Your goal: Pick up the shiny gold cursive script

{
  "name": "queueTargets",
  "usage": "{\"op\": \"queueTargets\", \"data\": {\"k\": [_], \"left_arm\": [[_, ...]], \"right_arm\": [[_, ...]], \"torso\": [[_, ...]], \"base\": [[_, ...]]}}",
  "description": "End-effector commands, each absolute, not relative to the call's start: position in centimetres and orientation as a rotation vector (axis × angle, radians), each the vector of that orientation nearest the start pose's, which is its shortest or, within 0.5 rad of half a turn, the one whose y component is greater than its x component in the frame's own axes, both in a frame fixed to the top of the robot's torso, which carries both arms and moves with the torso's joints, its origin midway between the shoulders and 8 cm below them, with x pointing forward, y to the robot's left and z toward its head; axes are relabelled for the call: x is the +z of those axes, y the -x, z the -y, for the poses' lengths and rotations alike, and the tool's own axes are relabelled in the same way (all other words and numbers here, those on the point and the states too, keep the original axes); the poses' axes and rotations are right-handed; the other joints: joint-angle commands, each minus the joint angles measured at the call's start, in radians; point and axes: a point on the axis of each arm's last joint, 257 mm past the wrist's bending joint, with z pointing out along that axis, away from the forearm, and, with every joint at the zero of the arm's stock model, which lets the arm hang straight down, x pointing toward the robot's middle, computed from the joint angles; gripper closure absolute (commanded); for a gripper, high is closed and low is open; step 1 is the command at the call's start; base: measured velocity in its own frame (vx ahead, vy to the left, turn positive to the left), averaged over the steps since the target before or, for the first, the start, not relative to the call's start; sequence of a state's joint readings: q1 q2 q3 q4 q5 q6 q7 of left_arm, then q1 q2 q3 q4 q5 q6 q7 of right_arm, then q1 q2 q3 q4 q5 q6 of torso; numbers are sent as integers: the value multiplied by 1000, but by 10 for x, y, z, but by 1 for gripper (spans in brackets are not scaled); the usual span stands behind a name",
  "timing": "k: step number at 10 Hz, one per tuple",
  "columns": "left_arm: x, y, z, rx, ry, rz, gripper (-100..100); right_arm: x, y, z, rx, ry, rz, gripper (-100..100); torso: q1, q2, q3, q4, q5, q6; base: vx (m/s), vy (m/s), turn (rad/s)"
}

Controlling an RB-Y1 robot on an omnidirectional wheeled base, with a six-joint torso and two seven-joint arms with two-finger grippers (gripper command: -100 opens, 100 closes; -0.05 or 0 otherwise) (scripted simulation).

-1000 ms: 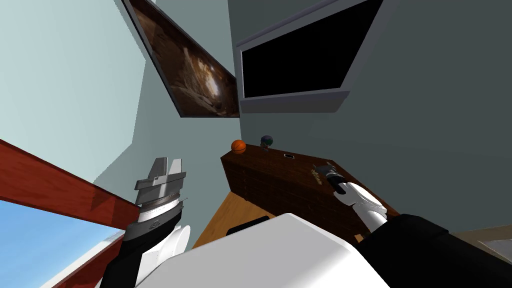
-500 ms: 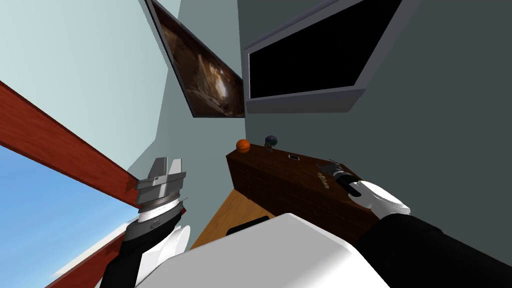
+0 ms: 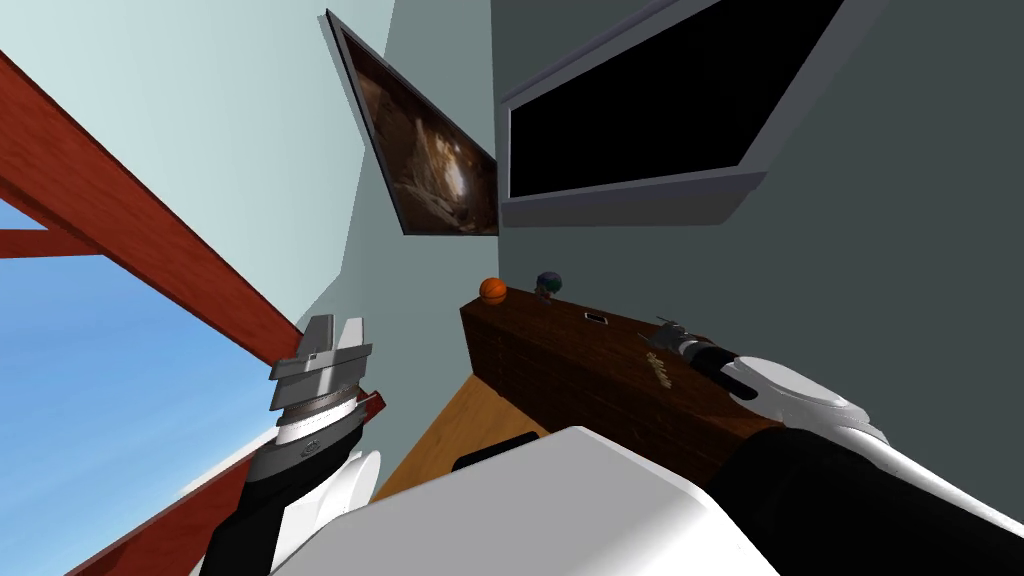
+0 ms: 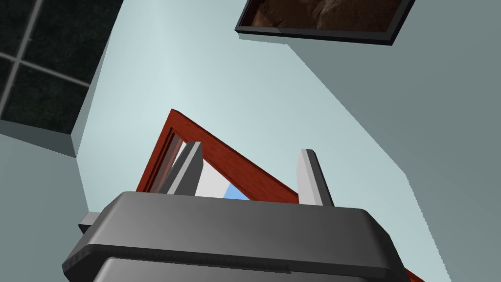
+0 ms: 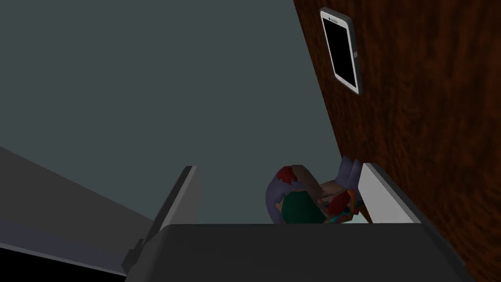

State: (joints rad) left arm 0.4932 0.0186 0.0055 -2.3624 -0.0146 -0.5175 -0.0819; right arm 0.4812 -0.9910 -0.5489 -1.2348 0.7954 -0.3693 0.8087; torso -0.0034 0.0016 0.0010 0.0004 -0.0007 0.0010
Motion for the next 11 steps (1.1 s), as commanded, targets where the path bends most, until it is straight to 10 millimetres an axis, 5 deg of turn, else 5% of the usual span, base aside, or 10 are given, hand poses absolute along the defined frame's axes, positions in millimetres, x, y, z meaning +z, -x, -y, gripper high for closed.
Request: {"op": "queueTargets", "data": {"k": [1,6,11], "left_arm": [[66,-323,-271,-1237,520,-578,0],[66,-323,-271,-1237,520,-578,0],[66,-323,-271,-1237,520,-578,0]], "right_arm": [[-158,-316,737,-1006,783,-1847,-100],[-170,-302,728,-966,1042,-1898,-100],[-214,-250,711,-804,1497,-2003,-100]], "torso": [[0,0,0,0,0,0],[-2,1,1,0,0,0],[-4,2,1,0,-1,0]], "base": [[-40,-41,154],[-36,-52,102],[-64,-95,160]]}}
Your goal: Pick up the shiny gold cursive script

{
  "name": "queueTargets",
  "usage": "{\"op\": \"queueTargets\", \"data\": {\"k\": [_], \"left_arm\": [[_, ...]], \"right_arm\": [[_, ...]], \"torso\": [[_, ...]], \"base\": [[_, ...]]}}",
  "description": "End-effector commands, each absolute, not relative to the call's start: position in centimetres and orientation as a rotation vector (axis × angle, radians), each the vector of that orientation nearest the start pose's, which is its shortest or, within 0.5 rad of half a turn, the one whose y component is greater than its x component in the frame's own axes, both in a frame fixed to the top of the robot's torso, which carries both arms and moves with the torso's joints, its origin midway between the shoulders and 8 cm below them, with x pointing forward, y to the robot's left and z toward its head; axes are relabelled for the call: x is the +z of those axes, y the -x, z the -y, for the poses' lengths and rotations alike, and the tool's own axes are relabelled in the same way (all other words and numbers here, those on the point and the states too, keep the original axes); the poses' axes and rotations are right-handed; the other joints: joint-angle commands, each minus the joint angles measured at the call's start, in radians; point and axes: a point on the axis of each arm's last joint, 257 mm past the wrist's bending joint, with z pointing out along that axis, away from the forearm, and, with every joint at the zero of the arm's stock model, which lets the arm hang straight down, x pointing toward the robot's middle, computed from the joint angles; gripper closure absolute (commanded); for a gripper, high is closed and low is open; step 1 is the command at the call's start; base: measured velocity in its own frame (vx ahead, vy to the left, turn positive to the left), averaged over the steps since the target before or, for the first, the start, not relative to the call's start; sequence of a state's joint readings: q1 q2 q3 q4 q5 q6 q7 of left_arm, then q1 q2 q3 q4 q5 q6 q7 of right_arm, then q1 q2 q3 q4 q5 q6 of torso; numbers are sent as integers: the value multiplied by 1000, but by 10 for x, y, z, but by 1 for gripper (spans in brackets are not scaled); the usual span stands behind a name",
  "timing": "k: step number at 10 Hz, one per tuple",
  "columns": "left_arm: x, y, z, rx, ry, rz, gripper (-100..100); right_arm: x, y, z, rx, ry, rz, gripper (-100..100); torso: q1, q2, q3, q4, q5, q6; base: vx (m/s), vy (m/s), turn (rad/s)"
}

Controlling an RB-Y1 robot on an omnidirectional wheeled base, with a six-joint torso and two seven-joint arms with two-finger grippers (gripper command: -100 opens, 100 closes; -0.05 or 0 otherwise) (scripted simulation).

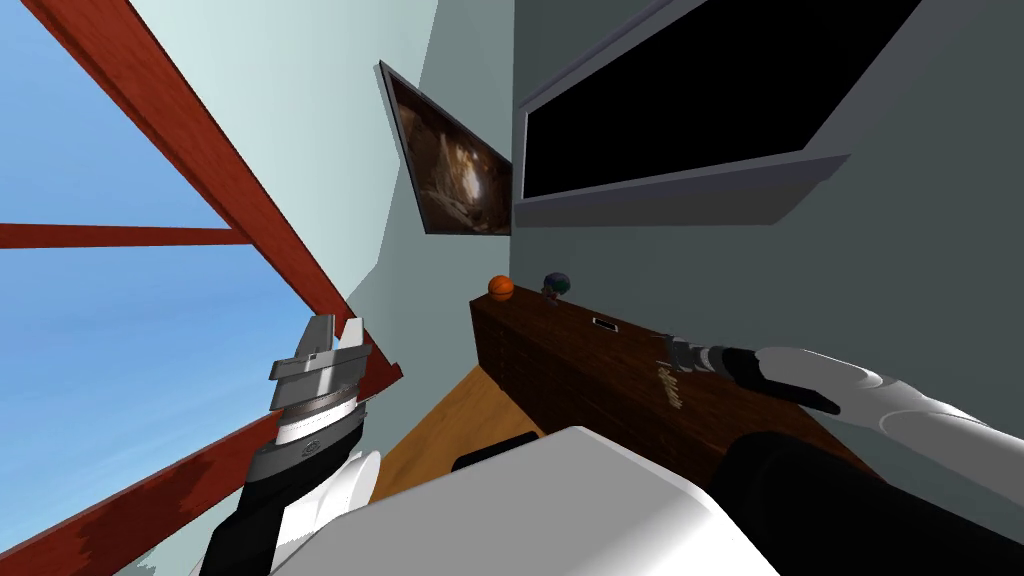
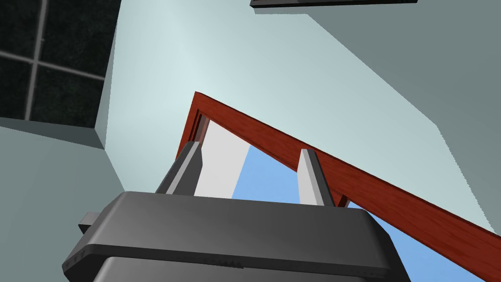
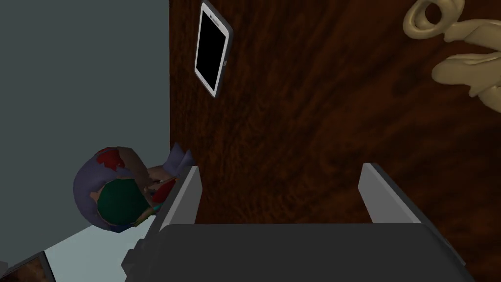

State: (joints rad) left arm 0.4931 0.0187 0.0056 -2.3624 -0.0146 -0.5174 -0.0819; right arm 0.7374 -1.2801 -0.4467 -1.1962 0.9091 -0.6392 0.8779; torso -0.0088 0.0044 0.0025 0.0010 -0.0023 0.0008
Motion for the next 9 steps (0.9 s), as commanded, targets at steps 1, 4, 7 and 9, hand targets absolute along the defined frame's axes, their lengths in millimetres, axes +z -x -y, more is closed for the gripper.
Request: {"op": "queueTargets", "data": {"k": [1,4,7,9], "left_arm": [[66,-323,-271,-1237,520,-578,0],[65,-323,-271,-1237,520,-578,0],[65,-323,-271,-1237,520,-578,0],[65,-323,-271,-1237,520,-578,0]], "right_arm": [[-211,-254,708,-792,1521,-1992,-100],[-230,-221,700,-668,1733,-2026,-100],[-245,-190,693,-535,1914,-2043,-100],[-256,-160,686,-402,2059,-2047,-100]], "torso": [[0,0,0,0,0,0],[2,-3,-2,-1,0,1],[-2,-3,-1,0,-1,0],[2,-4,-2,-1,0,0]], "base": [[-62,-88,68],[-32,-74,108],[-49,-113,160],[-24,-73,113]]}}
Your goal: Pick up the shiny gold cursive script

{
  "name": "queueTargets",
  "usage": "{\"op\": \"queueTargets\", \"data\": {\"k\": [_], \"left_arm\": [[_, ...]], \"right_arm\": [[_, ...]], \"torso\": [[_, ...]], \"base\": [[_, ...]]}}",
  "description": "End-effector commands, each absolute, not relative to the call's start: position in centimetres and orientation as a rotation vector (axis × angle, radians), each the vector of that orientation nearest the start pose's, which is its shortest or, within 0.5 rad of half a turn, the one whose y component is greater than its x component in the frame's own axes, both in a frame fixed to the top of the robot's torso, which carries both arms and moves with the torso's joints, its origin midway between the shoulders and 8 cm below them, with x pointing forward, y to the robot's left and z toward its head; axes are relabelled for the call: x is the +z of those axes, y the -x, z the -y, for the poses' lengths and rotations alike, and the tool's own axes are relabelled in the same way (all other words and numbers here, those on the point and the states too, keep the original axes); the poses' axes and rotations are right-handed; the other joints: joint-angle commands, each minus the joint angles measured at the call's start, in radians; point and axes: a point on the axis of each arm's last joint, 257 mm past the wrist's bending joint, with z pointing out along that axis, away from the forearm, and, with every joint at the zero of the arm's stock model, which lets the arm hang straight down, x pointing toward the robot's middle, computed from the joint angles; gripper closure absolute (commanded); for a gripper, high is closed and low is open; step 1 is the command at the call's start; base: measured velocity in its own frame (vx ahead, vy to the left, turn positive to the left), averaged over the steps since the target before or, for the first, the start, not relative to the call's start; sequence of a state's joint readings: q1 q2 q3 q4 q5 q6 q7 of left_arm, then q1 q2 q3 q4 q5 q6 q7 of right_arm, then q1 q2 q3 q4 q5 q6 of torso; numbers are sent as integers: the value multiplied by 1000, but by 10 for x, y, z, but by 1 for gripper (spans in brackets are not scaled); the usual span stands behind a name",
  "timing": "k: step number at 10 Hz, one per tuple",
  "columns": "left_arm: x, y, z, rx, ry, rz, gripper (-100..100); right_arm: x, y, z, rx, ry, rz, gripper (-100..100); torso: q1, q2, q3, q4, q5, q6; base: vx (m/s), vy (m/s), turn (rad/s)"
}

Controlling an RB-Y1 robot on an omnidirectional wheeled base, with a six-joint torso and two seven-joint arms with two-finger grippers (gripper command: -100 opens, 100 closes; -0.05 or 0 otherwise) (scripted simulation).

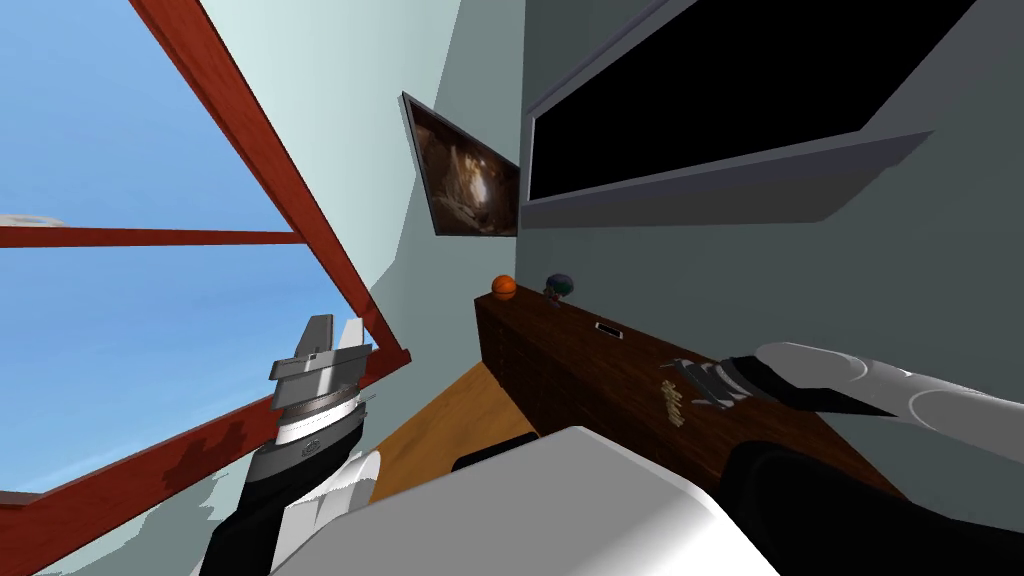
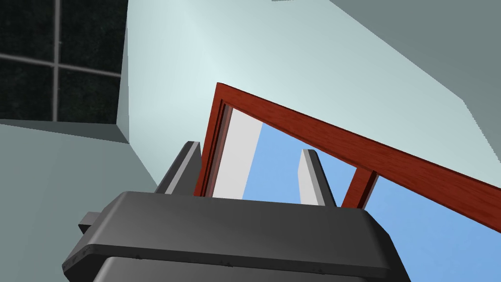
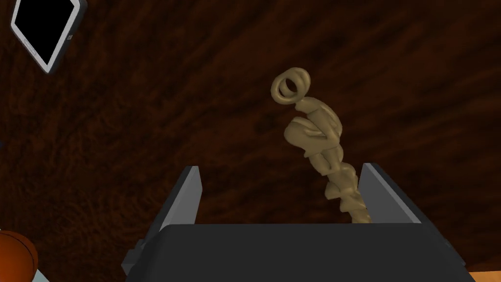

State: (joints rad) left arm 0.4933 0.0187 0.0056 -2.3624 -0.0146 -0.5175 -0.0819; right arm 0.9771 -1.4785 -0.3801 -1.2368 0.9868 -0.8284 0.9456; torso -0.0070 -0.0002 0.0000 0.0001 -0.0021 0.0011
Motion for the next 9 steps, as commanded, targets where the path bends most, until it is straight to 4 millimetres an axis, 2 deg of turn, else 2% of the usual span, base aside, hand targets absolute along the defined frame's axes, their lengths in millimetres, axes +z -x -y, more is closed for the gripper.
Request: {"op": "queueTargets", "data": {"k": [1,2,4,5,8,9], "left_arm": [[65,-323,-271,-1237,520,-578,0],[65,-323,-271,-1237,520,-578,0],[65,-323,-271,-1237,520,-578,0],[65,-323,-271,-1237,520,-578,0],[65,-323,-271,-1237,520,-578,0],[65,-323,-271,-1237,520,-578,0]], "right_arm": [[-261,-146,682,-337,2117,-2046,-100],[-261,-146,682,-337,2117,-2046,-100],[-269,-120,674,-216,2209,-2038,-100],[-276,-97,665,-106,2272,-2026,-100],[-288,-62,647,62,2335,-2001,-100],[-287,-64,647,54,2335,-1998,-100]], "torso": [[0,0,0,0,0,0],[0,0,0,0,0,0],[1,-1,-1,0,0,0],[1,-1,-1,0,0,0],[2,-4,-3,-1,0,0],[4,-4,-3,-1,1,0]], "base": [[-22,-84,204],[-20,-63,82],[-10,-58,123],[-1,-65,282],[35,-45,133],[29,-5,63]]}}
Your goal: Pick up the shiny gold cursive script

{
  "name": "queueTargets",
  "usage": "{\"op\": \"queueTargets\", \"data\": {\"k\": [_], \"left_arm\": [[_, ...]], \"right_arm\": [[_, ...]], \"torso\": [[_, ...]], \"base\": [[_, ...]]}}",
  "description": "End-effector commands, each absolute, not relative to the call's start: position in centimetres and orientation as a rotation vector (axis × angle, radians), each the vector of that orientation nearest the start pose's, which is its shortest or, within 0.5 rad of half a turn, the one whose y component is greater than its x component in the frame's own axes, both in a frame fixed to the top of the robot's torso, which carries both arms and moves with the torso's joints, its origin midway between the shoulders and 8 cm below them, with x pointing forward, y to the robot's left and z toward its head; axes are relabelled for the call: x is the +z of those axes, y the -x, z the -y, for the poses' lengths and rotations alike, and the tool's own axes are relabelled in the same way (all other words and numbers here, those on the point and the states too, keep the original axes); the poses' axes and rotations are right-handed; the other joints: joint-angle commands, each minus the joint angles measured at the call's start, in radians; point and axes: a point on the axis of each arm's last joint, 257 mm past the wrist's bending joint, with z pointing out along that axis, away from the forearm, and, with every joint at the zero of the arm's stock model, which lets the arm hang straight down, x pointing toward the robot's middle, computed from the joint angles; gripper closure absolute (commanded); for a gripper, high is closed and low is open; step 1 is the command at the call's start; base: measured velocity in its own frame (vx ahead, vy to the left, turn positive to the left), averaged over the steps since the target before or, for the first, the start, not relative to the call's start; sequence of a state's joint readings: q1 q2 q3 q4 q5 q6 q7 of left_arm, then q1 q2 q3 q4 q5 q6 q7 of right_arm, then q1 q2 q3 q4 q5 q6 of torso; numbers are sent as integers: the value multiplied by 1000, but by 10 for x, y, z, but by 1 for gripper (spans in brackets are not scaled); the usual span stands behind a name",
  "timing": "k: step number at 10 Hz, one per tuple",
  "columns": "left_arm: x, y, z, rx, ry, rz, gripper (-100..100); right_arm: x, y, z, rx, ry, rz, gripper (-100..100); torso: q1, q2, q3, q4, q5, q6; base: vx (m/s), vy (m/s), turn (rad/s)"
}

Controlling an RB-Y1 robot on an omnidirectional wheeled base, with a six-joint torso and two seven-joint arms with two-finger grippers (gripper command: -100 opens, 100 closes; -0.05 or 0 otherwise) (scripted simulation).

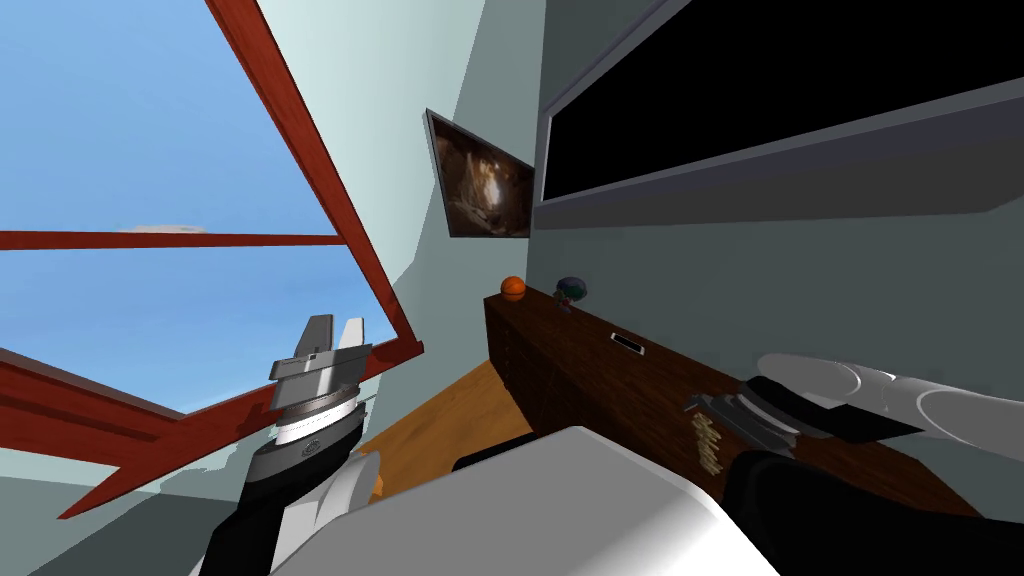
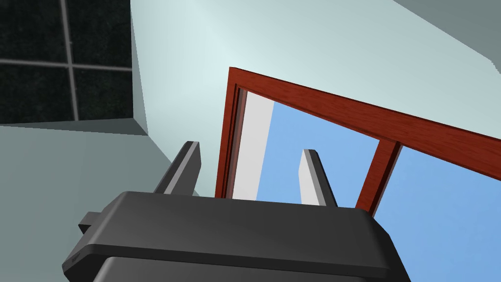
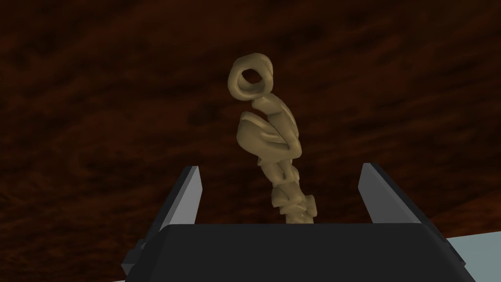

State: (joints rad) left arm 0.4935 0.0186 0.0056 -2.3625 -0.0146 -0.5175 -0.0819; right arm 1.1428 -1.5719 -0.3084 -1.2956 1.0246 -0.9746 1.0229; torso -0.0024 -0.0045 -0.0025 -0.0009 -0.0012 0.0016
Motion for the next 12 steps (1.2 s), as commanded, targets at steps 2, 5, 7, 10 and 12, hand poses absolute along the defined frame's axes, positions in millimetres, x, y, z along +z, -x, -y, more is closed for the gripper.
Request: {"op": "queueTargets", "data": {"k": [2,5,7,10,12], "left_arm": [[65,-323,-271,-1237,520,-578,0],[65,-323,-271,-1237,520,-578,0],[65,-323,-271,-1237,520,-578,0],[65,-323,-271,-1237,520,-578,0],[65,-323,-271,-1237,520,-578,0]], "right_arm": [[-287,-63,647,56,2334,-2001,-100],[-296,-79,635,59,2362,-1968,-100],[-301,-90,627,59,2379,-1947,-100],[-307,-104,615,57,2403,-1918,-100],[-310,-112,607,55,2418,-1899,-100]], "torso": [[1,1,1,0,0,0],[0,2,1,1,0,1],[-1,2,1,1,0,0],[-1,2,1,1,0,1],[-1,2,1,1,0,0]], "base": [[6,2,-4],[2,-17,-83],[3,-36,-76],[0,-30,-88],[2,-10,-54]]}}
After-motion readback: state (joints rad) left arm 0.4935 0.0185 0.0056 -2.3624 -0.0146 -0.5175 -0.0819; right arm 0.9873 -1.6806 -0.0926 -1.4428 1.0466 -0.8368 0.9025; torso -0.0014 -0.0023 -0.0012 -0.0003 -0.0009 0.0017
